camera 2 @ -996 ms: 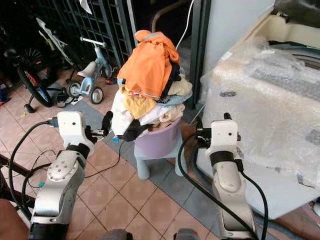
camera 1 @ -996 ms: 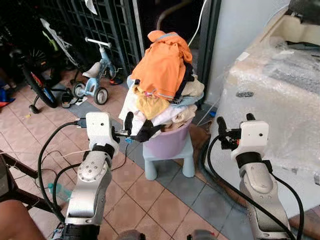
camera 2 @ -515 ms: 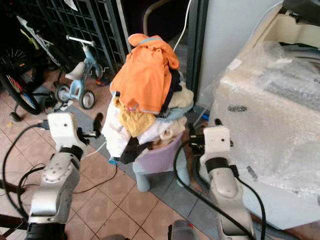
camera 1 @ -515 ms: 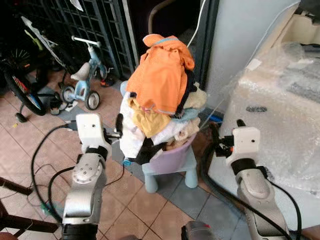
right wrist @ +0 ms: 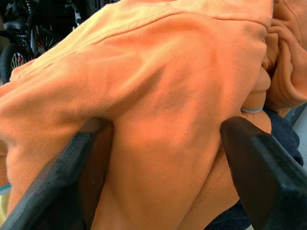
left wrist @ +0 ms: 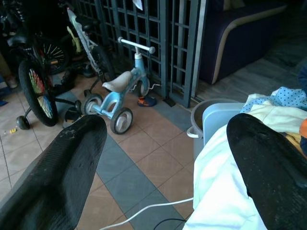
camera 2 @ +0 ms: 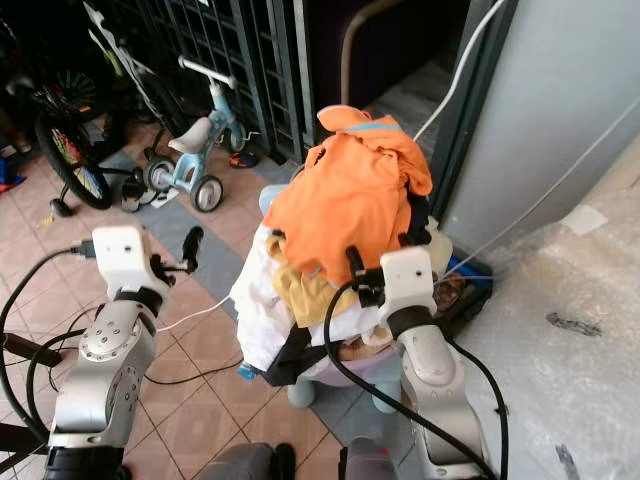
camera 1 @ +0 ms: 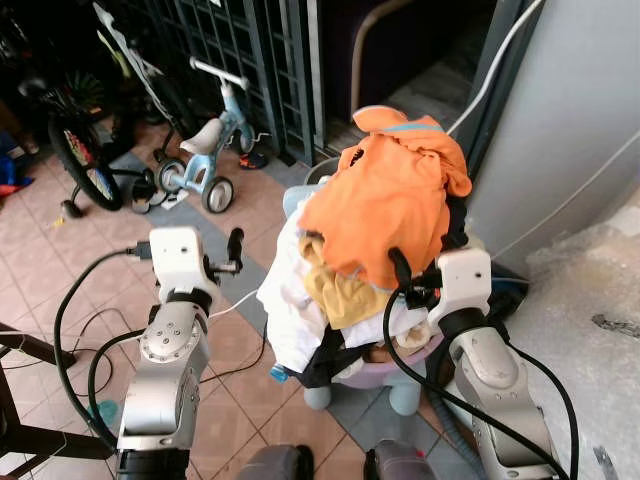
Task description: Clothes washing
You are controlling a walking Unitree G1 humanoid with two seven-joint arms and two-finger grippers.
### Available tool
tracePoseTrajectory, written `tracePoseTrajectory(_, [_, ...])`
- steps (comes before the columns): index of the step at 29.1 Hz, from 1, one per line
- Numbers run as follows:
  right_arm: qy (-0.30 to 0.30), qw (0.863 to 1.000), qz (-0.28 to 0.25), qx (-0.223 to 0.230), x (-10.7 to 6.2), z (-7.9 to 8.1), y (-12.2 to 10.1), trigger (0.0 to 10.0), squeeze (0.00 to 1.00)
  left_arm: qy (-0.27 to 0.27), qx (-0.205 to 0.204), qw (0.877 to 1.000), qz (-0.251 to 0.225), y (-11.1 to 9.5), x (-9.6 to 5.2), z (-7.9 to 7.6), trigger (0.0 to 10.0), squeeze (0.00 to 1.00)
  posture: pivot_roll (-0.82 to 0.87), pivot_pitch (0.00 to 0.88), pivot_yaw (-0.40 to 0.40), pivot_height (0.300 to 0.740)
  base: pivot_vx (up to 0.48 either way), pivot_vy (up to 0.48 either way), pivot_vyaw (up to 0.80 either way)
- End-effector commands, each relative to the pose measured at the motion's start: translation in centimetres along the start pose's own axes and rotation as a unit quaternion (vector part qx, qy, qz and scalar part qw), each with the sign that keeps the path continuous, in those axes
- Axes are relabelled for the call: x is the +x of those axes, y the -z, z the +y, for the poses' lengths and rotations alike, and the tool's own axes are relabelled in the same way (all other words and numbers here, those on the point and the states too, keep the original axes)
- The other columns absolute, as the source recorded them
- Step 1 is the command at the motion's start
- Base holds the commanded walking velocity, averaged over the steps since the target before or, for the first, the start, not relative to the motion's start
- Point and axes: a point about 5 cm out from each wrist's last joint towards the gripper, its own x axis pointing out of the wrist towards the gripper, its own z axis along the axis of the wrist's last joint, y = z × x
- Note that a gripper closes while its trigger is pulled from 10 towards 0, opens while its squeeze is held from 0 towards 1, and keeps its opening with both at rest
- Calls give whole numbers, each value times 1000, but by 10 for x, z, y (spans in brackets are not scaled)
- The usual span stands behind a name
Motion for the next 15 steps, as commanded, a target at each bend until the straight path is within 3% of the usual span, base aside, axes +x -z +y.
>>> tracePoseTrajectory(1, [-4, 1000, -12, 1, 2, 3, -4, 10000, 0, -15, 12, 1000, 2, -1, -2, 7, 10000, 0, 5, 138, 70, 740, 0, 0, 800])
tracePoseTrajectory(4, [-7, 1000, -18, -6, 4, 4, -7, 10000, 0, -12, 15, 1000, -1, -4, 0, 8, 10000, 0, 9, 146, 72, 740, 0, 0, 800])
tracePoseTrajectory(7, [-14, 999, -23, -19, 8, 6, -10, 10000, 0, -12, 20, 1000, -9, -9, 0, 9, 10000, 0, 15, 158, 76, 740, 0, 0, 148])
tracePoseTrajectory(13, [-15, 998, 49, -30, 14, 10, 12, 10000, 0, -5, 19, 1000, 1, -4, -4, 7, 10000, 0, 16, 145, 72, 740, 0, 0, 0])
tracePoseTrajectory(14, [-3, 996, 77, -46, 14, 7, 19, 7882, 0, -2, 17, 1000, 4, -3, -5, 5, 10000, 0, 19, 140, 69, 740, 0, 0, 0])
tracePoseTrajectory(15, [4, 995, 86, -51, 15, 5, 21, 4235, 0, -1, 16, 1000, 5, -2, -5, 4, 10000, 0, 19, 139, 65, 740, 0, 0, 0])
